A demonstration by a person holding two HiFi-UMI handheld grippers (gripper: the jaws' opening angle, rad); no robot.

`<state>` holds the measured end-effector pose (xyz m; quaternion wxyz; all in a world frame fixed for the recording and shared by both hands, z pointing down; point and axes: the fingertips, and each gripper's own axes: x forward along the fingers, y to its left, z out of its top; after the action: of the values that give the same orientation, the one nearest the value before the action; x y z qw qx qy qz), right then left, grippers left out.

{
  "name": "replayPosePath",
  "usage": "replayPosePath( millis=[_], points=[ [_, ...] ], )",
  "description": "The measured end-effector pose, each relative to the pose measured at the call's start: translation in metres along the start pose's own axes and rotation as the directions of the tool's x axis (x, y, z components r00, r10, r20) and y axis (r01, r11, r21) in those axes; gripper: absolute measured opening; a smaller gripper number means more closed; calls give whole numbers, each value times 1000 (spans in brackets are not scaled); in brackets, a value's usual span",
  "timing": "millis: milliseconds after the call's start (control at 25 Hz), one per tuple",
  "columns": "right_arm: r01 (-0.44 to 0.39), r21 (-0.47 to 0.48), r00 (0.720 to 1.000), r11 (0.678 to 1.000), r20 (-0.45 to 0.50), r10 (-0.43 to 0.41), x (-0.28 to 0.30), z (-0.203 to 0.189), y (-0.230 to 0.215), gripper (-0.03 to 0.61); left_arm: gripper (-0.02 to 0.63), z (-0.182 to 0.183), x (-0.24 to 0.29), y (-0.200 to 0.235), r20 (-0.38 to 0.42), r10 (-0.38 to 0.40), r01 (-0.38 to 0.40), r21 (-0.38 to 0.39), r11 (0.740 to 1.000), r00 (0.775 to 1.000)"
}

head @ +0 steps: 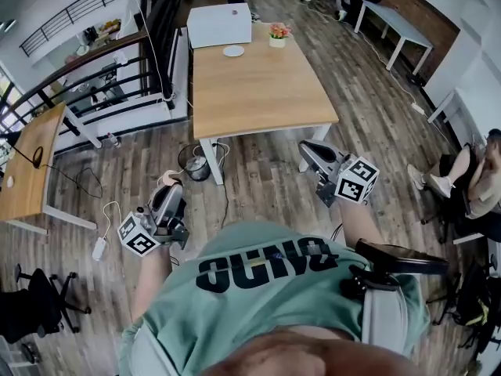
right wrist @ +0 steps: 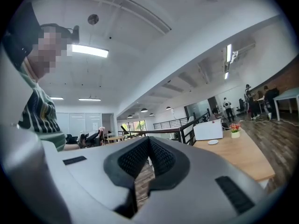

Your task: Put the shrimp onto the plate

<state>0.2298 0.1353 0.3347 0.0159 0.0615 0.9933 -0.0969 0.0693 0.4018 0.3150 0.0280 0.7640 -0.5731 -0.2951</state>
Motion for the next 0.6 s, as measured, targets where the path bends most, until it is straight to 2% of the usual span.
replayPosePath(
  millis=[320, 600],
  points=[
    [-103, 28, 995, 994, 15, 103, -14, 16, -107, 6, 54, -30, 94, 4, -13, 85, -84, 52, 995, 996],
    [-135, 76, 991, 988, 32, 133, -16, 11, -166, 6, 54, -51, 146, 17, -46, 119, -116, 59, 991, 992]
  ],
)
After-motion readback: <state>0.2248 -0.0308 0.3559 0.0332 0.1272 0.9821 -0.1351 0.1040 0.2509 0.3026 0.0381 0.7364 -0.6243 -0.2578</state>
